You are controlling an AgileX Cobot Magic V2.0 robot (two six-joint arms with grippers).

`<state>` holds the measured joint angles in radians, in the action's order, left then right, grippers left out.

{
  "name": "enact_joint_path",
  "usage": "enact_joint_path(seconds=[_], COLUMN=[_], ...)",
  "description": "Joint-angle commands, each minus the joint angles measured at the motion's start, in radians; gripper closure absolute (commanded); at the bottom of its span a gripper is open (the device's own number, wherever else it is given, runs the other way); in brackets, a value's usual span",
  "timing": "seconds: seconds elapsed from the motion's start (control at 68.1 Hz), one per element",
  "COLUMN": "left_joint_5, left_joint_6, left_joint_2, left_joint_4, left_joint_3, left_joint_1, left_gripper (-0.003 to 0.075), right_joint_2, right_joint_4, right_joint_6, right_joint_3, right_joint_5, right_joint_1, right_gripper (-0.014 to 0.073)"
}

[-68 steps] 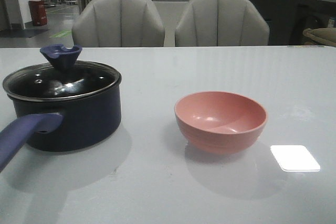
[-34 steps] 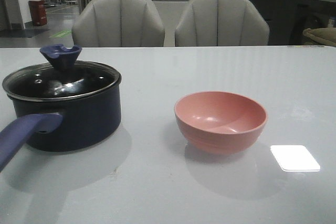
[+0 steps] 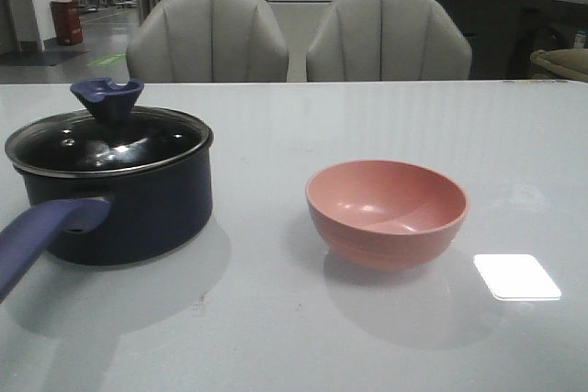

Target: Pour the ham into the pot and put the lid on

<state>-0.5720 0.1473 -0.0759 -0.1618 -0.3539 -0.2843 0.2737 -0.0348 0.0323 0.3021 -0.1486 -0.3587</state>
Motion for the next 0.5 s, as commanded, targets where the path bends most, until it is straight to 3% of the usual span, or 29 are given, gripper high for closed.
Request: enact_joint_path(seconds=[0.0,0.118,0.25,0.367,0.485], left_joint_5=[0.158,0.402,0.572,0.651,0.628], left_joint_6=[0.001,0.001,-0.012,-0.093,-0.118], left_joint_2=[-0.008,0.028,0.079,0.102,0.102], left_joint_4=[0.014,0.021,0.025,0.07,0.088], left_joint_3=[0.03,0.164,0.31,0.382,0.38], left_joint_1=[0.032,0.114,0.182,0.216,0.241], left_gripper=[0.0607,0.0607,0.0607,0.0607,0.0607], right_joint_2=[0.006,0.006,0.006,0.006,0.006], right_joint_4=[0.001,0.001,0.001,0.001,0.001], right_joint_6=[-0.01,-0.01,-0.01,-0.01,-0.01], right_joint_3=[0.026,0.026,0.026,0.026,0.026], right_joint_5=[0.075,0.075,0.075,0.075,0.076], right_joint_1=[0.0,0.0,0.0,0.0,0.0], right_gripper=[0.0447,0.0447,0.0447,0.0447,0.0447])
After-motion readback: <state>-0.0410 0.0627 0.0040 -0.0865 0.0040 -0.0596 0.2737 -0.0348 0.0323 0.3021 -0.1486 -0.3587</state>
